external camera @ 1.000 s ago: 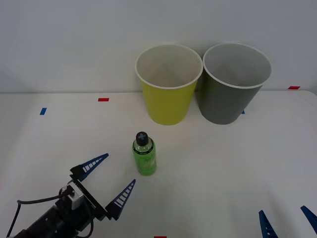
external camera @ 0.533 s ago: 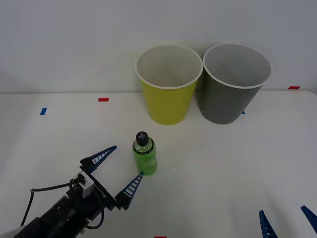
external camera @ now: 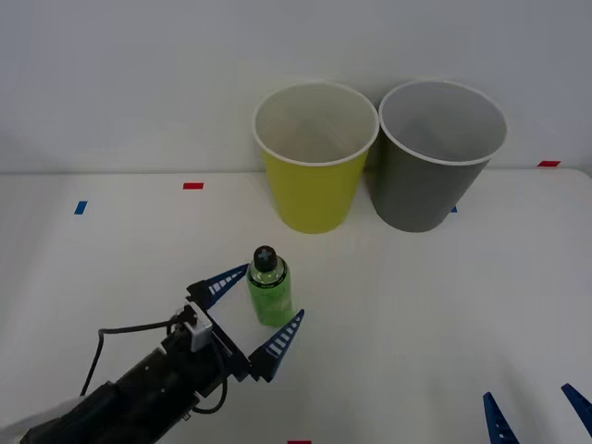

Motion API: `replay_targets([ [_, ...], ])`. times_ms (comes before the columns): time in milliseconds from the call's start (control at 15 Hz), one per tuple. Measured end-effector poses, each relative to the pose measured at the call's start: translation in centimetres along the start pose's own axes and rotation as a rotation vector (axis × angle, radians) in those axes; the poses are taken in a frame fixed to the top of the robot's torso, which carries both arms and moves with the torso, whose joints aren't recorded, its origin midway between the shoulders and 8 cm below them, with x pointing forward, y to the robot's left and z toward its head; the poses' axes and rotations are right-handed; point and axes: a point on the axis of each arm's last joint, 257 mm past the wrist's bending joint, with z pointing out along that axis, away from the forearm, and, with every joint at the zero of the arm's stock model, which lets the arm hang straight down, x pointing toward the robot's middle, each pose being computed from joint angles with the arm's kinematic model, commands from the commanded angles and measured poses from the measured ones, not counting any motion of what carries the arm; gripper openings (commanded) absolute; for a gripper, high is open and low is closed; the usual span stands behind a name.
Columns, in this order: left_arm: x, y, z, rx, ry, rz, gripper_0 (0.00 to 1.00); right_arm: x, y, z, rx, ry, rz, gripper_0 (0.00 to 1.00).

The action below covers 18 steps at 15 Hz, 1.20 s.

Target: Put cans in the gray bin and PET bottles in the light green bin.

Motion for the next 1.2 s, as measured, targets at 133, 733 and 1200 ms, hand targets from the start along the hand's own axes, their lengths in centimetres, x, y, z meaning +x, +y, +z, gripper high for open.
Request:
replay_targets([
  [133,0.2,0.0,0.9,0.015,0.019,0.005,1.0,0.0,0.0,0.0,0.0,0.0,0.0,1.0],
  [733,0.3,0.6,2.5,0.012,0.032,0.014,1.0,0.0,0.0,0.0,0.0,0.0,0.0,1.0],
  [1200,0.0,0.5,3.3,0.012,0.027,0.018,0.0,0.0,0.0,0.0,0.0,0.0,0.0,1.0],
])
